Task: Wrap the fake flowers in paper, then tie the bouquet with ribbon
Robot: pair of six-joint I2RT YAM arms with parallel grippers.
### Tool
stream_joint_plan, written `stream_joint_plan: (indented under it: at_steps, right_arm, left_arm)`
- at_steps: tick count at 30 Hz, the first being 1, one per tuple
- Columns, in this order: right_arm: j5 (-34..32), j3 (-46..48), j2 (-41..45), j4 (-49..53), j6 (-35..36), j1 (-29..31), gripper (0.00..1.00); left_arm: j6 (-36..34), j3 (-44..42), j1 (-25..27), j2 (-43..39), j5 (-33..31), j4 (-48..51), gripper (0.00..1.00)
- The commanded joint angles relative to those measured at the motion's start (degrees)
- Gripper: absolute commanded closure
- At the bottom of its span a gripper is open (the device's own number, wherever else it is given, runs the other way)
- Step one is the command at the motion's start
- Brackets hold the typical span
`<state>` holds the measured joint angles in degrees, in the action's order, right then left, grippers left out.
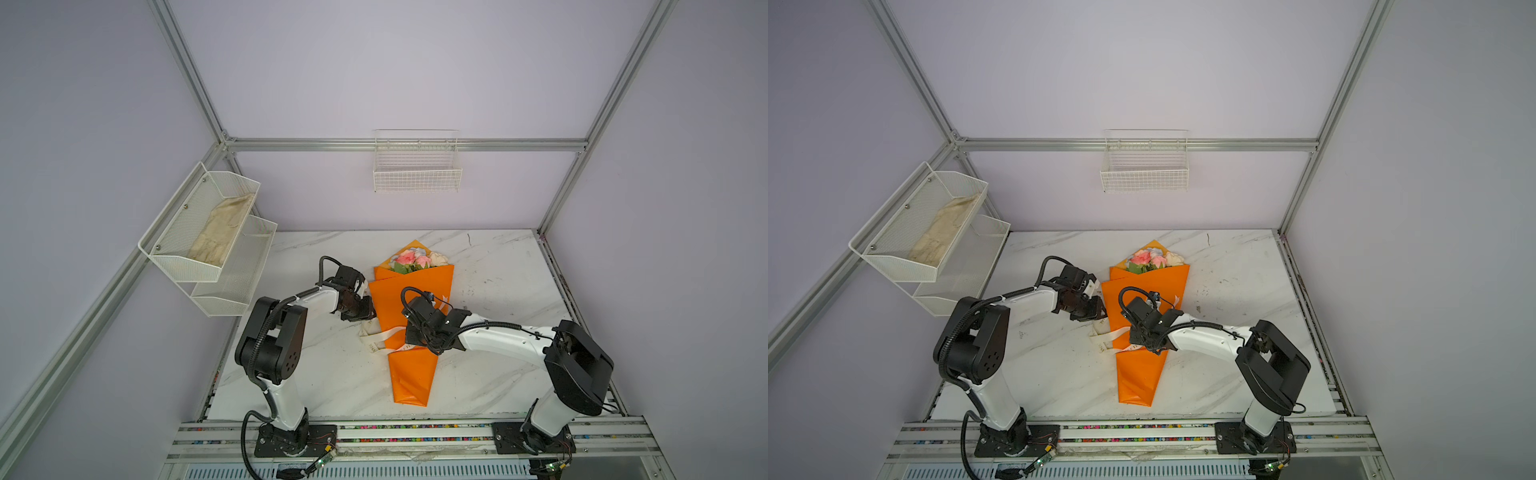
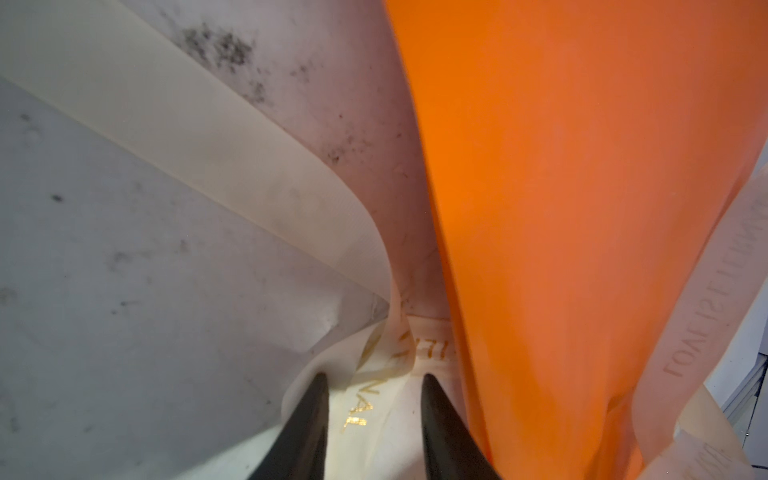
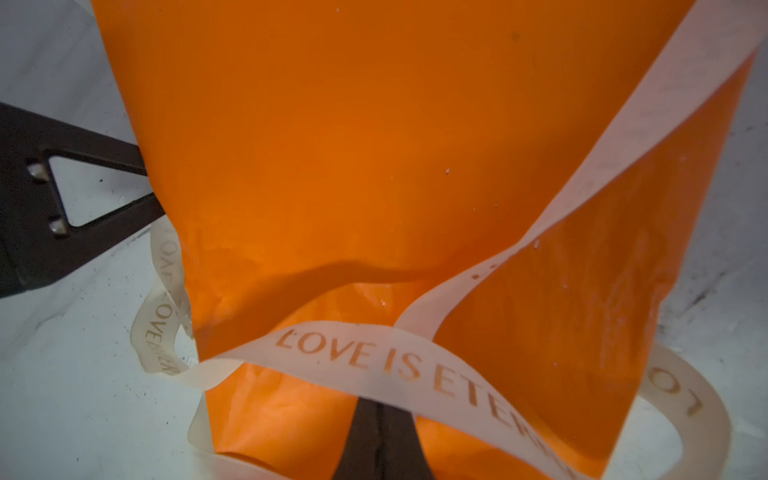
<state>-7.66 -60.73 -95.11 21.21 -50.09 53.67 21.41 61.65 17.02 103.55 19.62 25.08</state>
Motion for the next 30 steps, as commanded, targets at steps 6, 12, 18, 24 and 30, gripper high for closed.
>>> stream_joint_plan:
  at_steps: [6,12,18,24,30]
  right_arm:
    - [-0.03,0.85,0.40,-0.42,-0.47,-0.32,1.00]
    - [-0.04,1.40,0.58,-0.64,-0.71,-0.32,1.00]
    - [-0.37,1.66,1.21,-0.47,-0.72,-0.55,1.00]
    - [-0.80,3.92,3.59,-0.29,-0.94,-1.66,1.00]
    - [-0.87,5.44,5.74,-0.12,-0.81,-2.94,1.00]
  left_arm:
    - [-1.32,6.72,0.41,1.94,0.22,-1.61,0.68]
    - [-1.10,6.29,0.56,3.39,0.73,-2.49,0.85]
    - [-0.08,4.53,0.57,0.17,0.89,-3.58,1.00]
    - [4.44,-1.38,-0.38,-5.90,-5.84,-3.04,1.00]
    - [6.10,-6.49,-1.54,-6.88,-6.06,-2.77,1.00]
